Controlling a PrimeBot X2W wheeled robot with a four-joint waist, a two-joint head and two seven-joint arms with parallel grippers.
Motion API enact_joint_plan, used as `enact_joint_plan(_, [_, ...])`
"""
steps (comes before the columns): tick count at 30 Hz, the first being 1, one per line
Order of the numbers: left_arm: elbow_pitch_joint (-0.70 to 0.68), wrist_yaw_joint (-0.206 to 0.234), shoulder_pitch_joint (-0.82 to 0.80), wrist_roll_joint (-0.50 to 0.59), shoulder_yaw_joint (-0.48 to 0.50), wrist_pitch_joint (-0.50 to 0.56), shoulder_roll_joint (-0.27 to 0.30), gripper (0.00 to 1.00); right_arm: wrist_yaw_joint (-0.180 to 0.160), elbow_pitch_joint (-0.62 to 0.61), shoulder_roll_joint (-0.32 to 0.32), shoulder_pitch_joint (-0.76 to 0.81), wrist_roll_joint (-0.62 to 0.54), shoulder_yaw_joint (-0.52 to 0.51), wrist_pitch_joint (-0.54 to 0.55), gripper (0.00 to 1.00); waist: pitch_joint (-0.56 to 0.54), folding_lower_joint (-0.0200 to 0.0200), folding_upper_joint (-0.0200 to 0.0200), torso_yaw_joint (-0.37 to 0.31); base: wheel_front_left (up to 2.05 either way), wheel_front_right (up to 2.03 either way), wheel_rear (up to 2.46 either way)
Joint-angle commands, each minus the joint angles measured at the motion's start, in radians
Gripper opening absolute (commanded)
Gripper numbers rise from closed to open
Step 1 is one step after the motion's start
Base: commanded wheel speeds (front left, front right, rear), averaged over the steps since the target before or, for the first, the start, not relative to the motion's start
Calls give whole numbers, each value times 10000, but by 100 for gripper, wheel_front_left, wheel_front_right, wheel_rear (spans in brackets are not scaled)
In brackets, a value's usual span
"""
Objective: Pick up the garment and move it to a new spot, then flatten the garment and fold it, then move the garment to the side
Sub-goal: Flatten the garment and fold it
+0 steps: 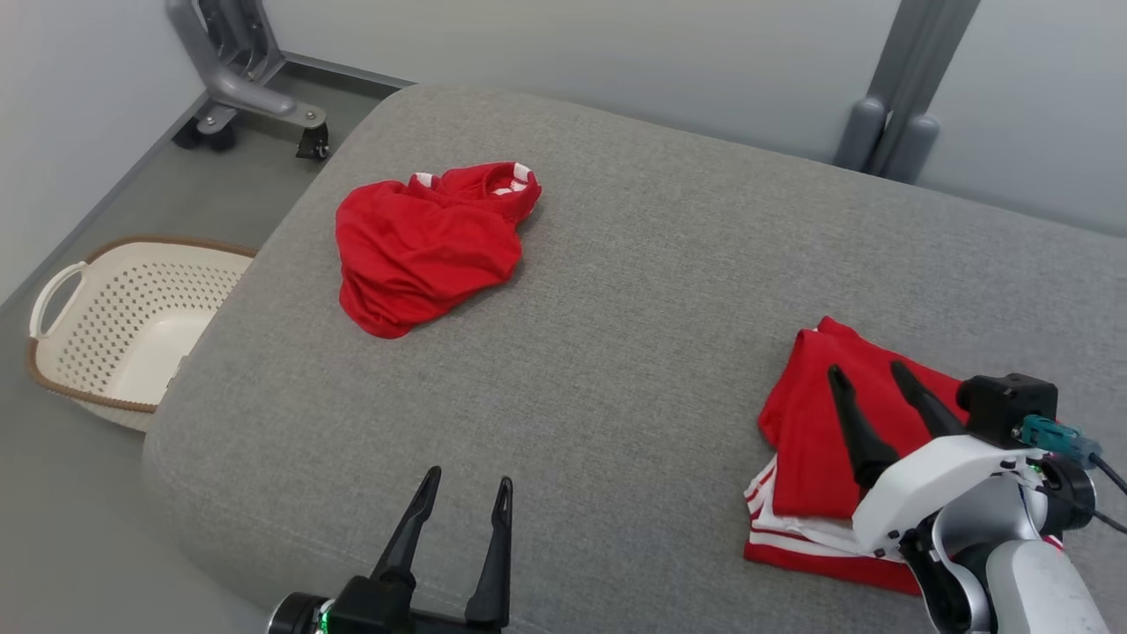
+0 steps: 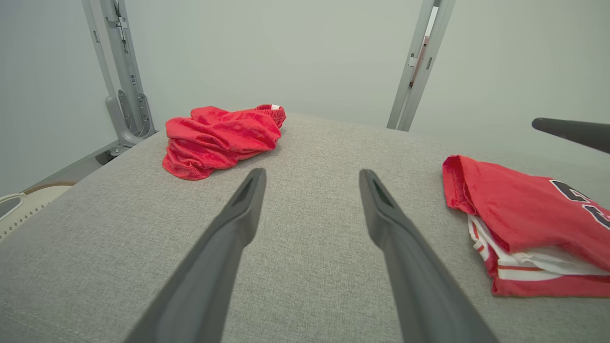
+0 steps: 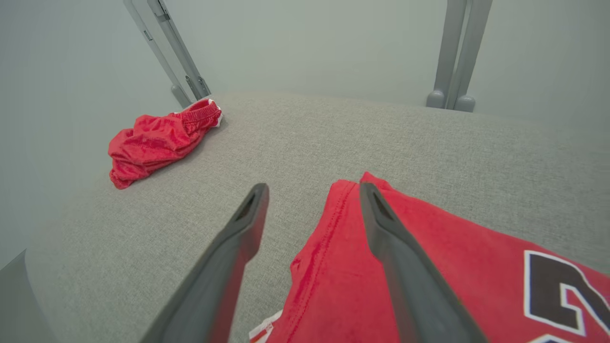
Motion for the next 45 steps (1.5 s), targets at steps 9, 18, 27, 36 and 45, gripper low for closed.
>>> enact_joint_plan(9, [-143, -44, -225, 123, 235, -5, 12, 100, -2, -393, -503, -132, -74, 226, -794, 100, 63, 0, 0, -2036, 0, 0, 0])
enact_joint_plan(18, [-169, -88, -179, -42, 738, -5, 14, 100, -1, 1316, -1802, -172, 538, 1308, -3253, 100, -66, 0, 0, -3494, 0, 0, 0])
enact_joint_plan(27, [-211, -195, 444, -120, 1340, -5, 15, 100, -5, 2054, -1975, 168, 272, 1590, -4765, 100, -680, 0, 0, -3953, 0, 0, 0])
enact_joint_plan(36, [-183, -474, 1006, 26, 1799, -5, 15, 100, -5, 1152, -1302, 1342, 5, 1183, -4748, 100, -1201, 0, 0, -3801, 0, 0, 0])
enact_joint_plan(45, [-15, -731, 1351, 195, 1897, -5, 14, 100, -5, 985, -997, 2058, -200, 971, -4750, 100, -1600, 0, 0, -3760, 0, 0, 0])
